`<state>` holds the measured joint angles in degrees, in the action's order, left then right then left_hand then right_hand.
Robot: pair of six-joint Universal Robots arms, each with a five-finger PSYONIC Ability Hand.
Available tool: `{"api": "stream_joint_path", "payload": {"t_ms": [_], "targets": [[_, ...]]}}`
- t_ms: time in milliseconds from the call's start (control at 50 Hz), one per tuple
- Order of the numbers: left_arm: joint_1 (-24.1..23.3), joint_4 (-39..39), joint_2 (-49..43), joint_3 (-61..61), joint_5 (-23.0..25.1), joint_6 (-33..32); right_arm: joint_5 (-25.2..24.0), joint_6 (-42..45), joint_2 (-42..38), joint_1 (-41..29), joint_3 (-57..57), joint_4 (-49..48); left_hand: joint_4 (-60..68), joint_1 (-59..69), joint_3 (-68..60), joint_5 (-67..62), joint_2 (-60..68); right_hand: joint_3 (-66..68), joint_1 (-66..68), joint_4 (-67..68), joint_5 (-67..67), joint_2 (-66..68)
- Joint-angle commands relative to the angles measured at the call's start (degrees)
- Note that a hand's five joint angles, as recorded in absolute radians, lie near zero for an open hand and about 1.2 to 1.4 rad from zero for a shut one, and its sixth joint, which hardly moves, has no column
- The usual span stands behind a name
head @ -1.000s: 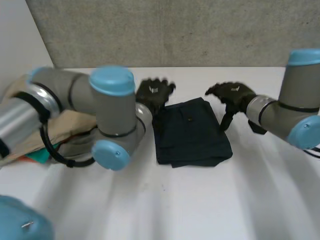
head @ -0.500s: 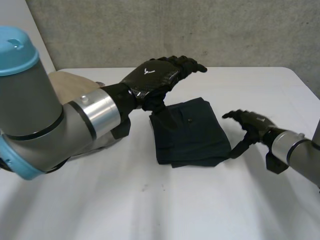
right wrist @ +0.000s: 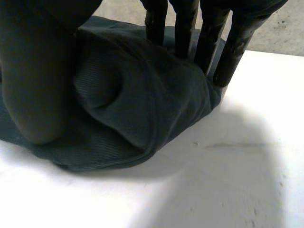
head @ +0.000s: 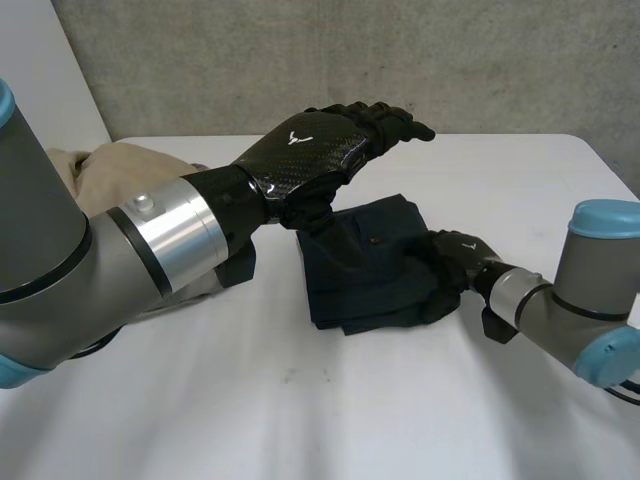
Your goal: Fold the laundry.
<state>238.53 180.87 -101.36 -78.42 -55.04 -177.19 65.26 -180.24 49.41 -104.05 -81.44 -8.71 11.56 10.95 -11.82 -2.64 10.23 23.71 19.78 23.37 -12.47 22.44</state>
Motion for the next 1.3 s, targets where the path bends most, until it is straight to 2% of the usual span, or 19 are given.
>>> {"api": "stream_joint_path", "payload": {"t_ms": [20,40,60,220,380,660,740,900,1120,1140,1160,1180,1300], "targets": [[0.0,0.0,-0.2,-0.1,0.0,0.0,1.6,-0.2,-3.3,-0.5,4.8,0.1,-1.2,-0.6,1.4,2.3,0.2,35.1,39.0,35.4,-36.3,36.4],[0.0,0.1,-0.2,-0.2,0.0,0.0,2.4,-0.5,-3.5,-0.5,5.9,0.1,-1.2,-0.6,1.4,2.3,0.2,50.0,53.9,50.3,-51.2,51.2],[0.0,0.2,-0.3,-0.2,0.1,0.0,2.8,-0.7,-3.5,-0.4,6.5,0.1,-1.2,-0.6,1.4,2.3,0.2,56.2,60.2,56.6,-57.5,57.5],[0.0,0.3,-0.9,-0.3,0.1,-0.1,7.7,-1.4,-4.9,1.2,14.4,0.0,-1.3,-0.7,1.6,2.4,0.0,56.3,60.2,56.6,-57.5,57.6],[0.0,0.3,-1.0,-0.2,0.1,-0.2,9.1,1.0,-10.4,12.0,25.8,2.6,-1.3,-0.7,1.6,2.4,0.0,56.3,60.2,56.6,-57.5,57.6],[-0.1,0.4,-2.2,-0.2,0.0,-0.2,16.1,19.0,-30.3,20.5,59.3,13.8,-1.3,-0.7,1.6,2.4,0.0,56.3,60.2,56.6,-57.5,57.6],[0.0,0.3,-2.4,-0.3,-0.1,-0.2,18.4,23.7,-33.5,22.0,64.8,15.1,-1.3,-0.7,1.6,2.4,0.0,56.3,60.2,56.6,-57.5,57.6],[0.1,0.4,-2.4,-1.1,-0.1,-0.2,22.9,32.0,-36.2,24.2,67.0,15.0,-1.3,-0.7,1.6,2.4,0.0,56.3,60.2,56.6,-57.5,57.6],[0.1,0.4,-2.4,-0.9,0.0,-0.2,24.2,32.4,-37.0,25.7,69.4,13.6,-1.3,-0.7,1.6,2.4,0.0,56.3,60.2,56.6,-57.5,57.6],[0.1,0.4,-2.4,-1.0,-0.1,-0.2,24.5,32.5,-37.0,25.7,69.3,13.4,-1.3,-0.7,1.6,2.4,0.0,33.0,37.0,33.4,-34.3,34.3],[0.1,0.4,-2.4,-1.0,0.0,-0.2,24.6,32.5,-37.0,25.7,69.2,13.2,-1.3,-0.7,1.6,2.4,0.0,2.3,6.3,2.7,-3.6,3.6],[0.1,0.4,-2.4,-1.0,0.0,-0.2,24.8,32.5,-37.0,25.7,69.1,13.1,-1.3,-0.7,1.6,2.4,0.0,-13.7,-9.8,-13.4,12.5,-12.4],[0.1,0.4,-2.3,-1.0,-0.1,-0.2,26.6,32.7,-35.6,25.3,65.8,12.8,-1.3,-0.7,1.6,2.4,0.0,-13.7,-9.8,-13.4,12.5,-12.4]]}}
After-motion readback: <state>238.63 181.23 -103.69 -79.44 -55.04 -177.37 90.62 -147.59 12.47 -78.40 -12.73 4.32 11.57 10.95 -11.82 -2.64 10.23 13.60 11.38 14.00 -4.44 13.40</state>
